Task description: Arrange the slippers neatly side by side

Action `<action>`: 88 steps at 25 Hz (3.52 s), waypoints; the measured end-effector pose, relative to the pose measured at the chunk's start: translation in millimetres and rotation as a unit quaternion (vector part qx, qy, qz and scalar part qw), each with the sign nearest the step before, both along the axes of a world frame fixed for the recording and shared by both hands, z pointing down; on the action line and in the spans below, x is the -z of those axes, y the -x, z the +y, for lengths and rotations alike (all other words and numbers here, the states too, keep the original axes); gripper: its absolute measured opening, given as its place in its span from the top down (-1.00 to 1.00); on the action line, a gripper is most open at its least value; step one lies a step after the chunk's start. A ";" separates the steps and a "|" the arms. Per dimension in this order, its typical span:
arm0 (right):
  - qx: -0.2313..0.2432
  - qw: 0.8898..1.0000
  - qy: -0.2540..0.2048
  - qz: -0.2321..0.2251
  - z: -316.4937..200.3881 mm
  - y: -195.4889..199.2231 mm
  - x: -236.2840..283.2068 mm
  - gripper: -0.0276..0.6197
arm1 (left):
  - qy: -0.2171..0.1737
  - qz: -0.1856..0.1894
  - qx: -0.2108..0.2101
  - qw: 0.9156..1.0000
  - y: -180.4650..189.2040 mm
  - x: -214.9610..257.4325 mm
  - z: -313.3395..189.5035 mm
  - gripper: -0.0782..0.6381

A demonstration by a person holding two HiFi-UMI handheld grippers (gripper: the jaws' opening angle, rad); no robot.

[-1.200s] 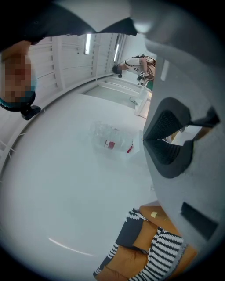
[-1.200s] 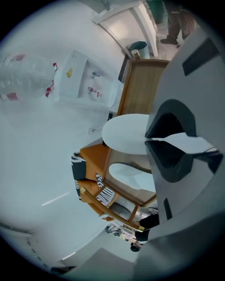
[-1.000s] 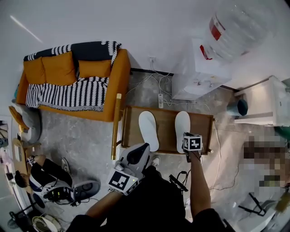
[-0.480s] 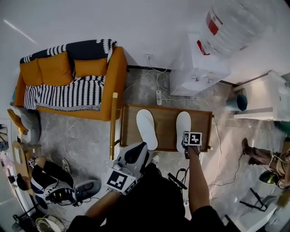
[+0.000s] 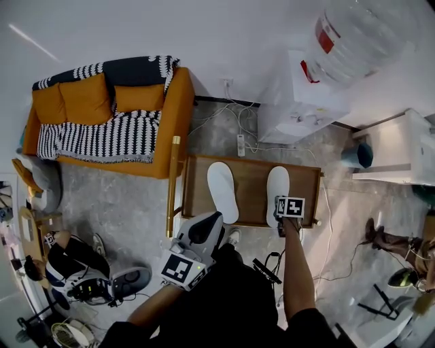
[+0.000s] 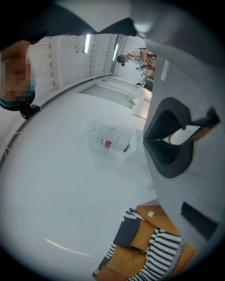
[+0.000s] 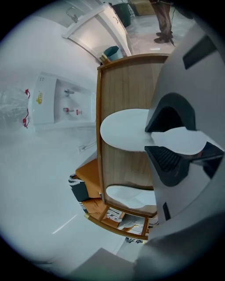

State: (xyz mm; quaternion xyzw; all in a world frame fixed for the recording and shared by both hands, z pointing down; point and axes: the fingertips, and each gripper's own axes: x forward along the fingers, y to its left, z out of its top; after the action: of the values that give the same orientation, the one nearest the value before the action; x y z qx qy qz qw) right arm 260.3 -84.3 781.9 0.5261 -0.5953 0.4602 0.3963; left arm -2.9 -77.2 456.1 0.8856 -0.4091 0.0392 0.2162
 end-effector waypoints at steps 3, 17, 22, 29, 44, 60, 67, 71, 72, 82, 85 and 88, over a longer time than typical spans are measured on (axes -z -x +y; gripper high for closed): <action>-0.006 1.000 -0.004 -0.001 0.8 -1.1 1.9 0.57 | -0.001 0.001 0.000 1.000 -0.2 0.6 0.3 0.73; 0.069 0.964 -0.254 0.046 -18.8 38.7 123.9 0.79 | -0.015 0.007 0.009 1.000 1.9 8.7 11.7 0.73; 0.079 0.936 -0.344 0.014 -15.5 76.9 167.8 0.86 | -0.016 0.005 0.018 1.000 6.0 10.7 16.5 0.73; 0.173 0.894 -0.413 -0.025 1.4 152.9 201.7 0.88 | -0.013 0.006 0.036 0.999 17.3 7.6 17.2 0.73; 0.250 0.908 -0.331 -0.056 -11.4 227.5 155.8 0.86 | -0.001 0.004 0.067 0.998 46.3 -4.9 2.0 0.73; 0.228 0.965 -0.122 -0.047 -23.7 238.2 24.6 0.37 | 0.025 0.008 0.078 0.997 58.8 -24.4 -14.9 0.73; 0.220 0.970 -0.100 -0.043 -30.6 240.5 1.4 0.36 | 0.036 0.009 0.081 0.996 64.1 -31.5 -19.3 0.73; 0.223 0.969 -0.095 -0.050 -32.6 246.2 -5.2 0.37 | 0.040 0.008 0.084 0.996 66.6 -35.2 -21.3 0.73; 0.224 0.969 -0.095 -0.049 -33.0 247.2 -5.9 0.42 | 0.041 0.009 0.085 0.996 67.6 -35.6 -22.2 0.73; 0.216 0.972 -0.078 -0.045 -31.0 251.4 -12.0 0.78 | 0.047 0.008 0.089 0.995 75.5 -40.4 -27.4 0.73; 0.216 0.972 -0.084 -0.048 -31.4 253.5 -10.7 0.81 | 0.047 0.008 0.088 0.995 75.9 -41.1 -28.4 0.73; 0.204 0.974 -0.082 -0.057 -28.9 253.1 -6.3 0.82 | 0.046 0.010 0.087 0.995 74.8 -42.1 -28.6 0.73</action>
State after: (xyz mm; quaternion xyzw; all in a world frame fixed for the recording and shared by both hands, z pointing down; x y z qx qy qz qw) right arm 7.2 -113.2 788.2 0.3972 -0.7474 0.3486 0.4026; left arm -77.7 -105.7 498.2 0.8358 -0.4806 0.0305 0.2636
